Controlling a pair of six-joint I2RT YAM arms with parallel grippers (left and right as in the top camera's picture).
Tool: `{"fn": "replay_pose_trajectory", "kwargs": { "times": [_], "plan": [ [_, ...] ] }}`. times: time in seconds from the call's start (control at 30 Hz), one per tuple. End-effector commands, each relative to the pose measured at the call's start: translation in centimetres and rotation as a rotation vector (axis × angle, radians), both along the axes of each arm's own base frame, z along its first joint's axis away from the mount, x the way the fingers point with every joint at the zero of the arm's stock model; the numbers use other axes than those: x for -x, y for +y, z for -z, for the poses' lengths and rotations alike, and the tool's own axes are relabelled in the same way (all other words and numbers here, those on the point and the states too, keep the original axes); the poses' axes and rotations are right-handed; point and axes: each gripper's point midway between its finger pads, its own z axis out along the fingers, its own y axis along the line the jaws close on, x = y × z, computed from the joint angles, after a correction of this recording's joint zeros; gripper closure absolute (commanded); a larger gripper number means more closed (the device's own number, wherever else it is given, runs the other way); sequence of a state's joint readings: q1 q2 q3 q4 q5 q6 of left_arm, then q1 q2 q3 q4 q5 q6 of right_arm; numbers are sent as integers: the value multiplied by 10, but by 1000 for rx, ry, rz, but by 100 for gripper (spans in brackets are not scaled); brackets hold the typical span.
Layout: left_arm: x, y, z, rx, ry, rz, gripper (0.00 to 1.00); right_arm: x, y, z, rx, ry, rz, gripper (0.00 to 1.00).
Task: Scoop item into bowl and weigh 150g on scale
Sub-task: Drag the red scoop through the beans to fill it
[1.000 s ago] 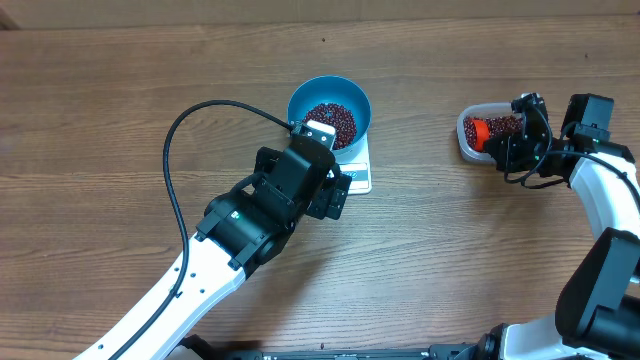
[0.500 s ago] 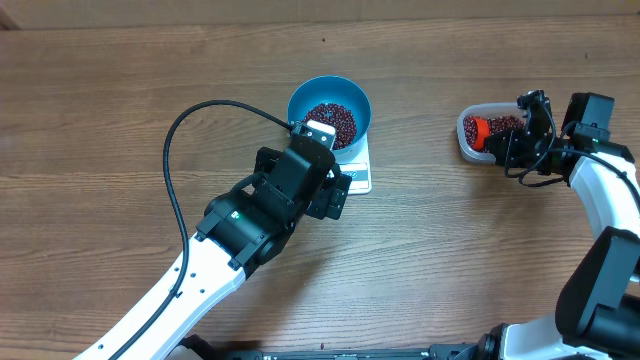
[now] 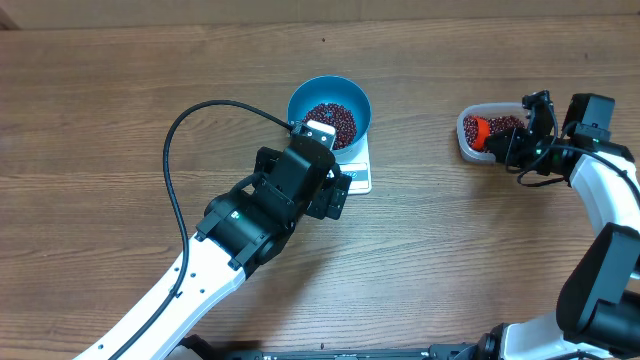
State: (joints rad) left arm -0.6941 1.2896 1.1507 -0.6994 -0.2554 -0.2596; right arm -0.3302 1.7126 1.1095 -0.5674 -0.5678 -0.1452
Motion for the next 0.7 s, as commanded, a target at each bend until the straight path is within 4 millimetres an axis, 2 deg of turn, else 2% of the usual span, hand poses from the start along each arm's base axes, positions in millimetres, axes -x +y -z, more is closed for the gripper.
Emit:
{"fn": "replay_pose_trajectory", "kwargs": {
  "times": [0.0, 0.2, 0.43, 0.67],
  "plan": [
    [0, 3, -5, 6, -16, -14, 0, 0, -6, 15, -51, 53, 51, 96],
    [0, 3, -5, 6, -17, -14, 0, 3, -11, 29, -109, 97, 81, 96],
    [0, 3, -5, 6, -17, -14, 0, 5, -5, 17, -238, 70, 67, 96],
    [0, 3, -5, 6, -17, -14, 1, 7, -20, 12, -313, 82, 147, 96]
  ]
}}
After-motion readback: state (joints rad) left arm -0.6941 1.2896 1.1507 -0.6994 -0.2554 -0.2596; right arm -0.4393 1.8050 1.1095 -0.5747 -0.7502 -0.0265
